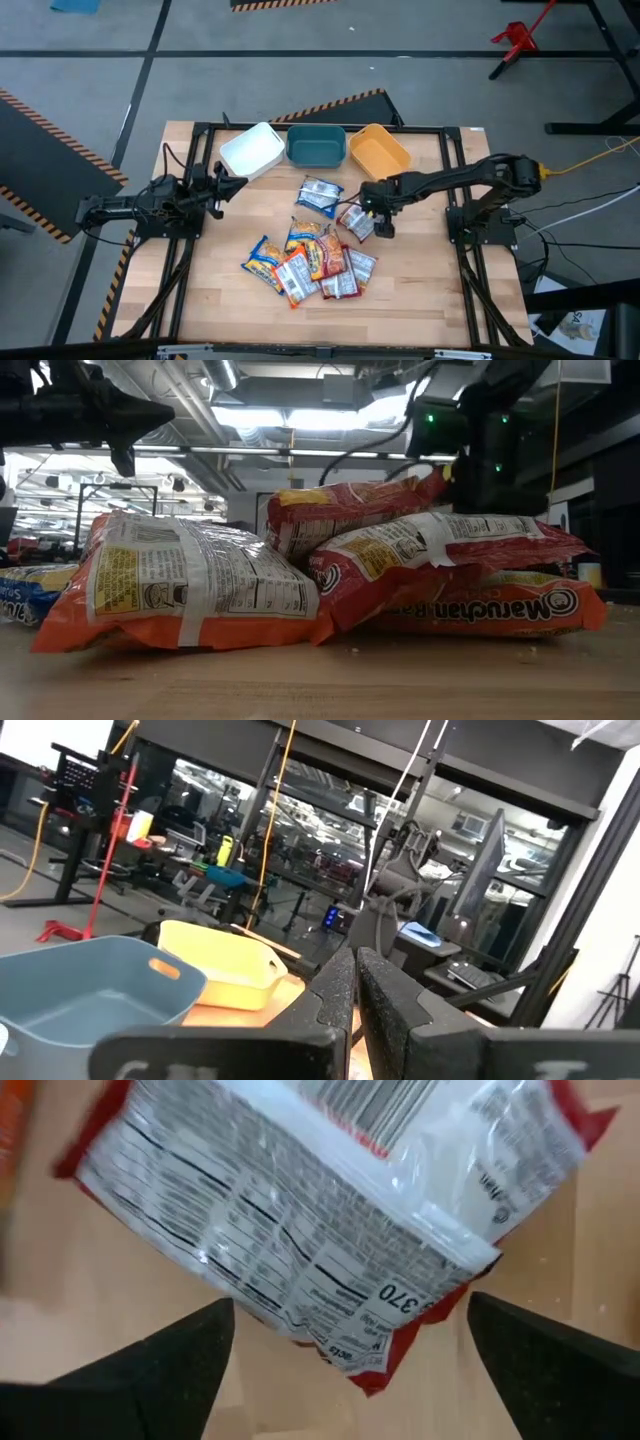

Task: Sort Maruchan noodles
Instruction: Put the top red noodle pack into the yellow bin

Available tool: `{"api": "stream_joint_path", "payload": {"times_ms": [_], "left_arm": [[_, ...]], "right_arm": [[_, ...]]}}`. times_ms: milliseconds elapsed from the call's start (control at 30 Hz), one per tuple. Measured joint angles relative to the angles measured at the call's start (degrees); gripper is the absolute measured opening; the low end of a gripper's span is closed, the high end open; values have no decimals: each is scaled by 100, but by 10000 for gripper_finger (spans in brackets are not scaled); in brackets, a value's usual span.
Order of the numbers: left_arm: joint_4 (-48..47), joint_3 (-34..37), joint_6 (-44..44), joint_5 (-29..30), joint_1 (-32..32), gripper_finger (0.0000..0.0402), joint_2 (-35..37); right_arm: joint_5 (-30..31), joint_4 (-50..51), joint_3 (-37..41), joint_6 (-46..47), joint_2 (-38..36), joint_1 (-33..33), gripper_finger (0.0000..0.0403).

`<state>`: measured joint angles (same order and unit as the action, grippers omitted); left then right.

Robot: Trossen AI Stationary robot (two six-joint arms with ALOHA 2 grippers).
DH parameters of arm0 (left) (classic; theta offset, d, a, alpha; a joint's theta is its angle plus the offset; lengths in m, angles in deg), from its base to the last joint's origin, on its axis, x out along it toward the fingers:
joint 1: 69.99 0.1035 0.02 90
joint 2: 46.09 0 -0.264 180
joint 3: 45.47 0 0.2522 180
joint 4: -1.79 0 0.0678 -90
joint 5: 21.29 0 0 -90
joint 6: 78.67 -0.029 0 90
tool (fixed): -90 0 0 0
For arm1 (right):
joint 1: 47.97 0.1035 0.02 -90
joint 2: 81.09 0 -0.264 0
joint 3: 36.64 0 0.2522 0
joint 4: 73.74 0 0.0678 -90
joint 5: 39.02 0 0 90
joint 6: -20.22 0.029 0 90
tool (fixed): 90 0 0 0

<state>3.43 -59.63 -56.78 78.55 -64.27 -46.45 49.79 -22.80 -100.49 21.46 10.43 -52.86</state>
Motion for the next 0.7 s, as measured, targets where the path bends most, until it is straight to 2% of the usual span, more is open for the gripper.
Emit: {"api": "stream_joint_path", "payload": {"times_ms": [200,333,500,700], "left_arm": [[2,0,-1,25,0,12,0],[1,0,-1,144,0,12,0],[-34,0,-3,197,1,11,0],[-119,0,-3,195,1,12,0]], "right_arm": [[115,-216,76,-300,358,-2,381],[112,-313,61,-326,485,0,353],[202,-432,61,-319,497,0,277],[260,-504,59,-300,508,2,151]]}}
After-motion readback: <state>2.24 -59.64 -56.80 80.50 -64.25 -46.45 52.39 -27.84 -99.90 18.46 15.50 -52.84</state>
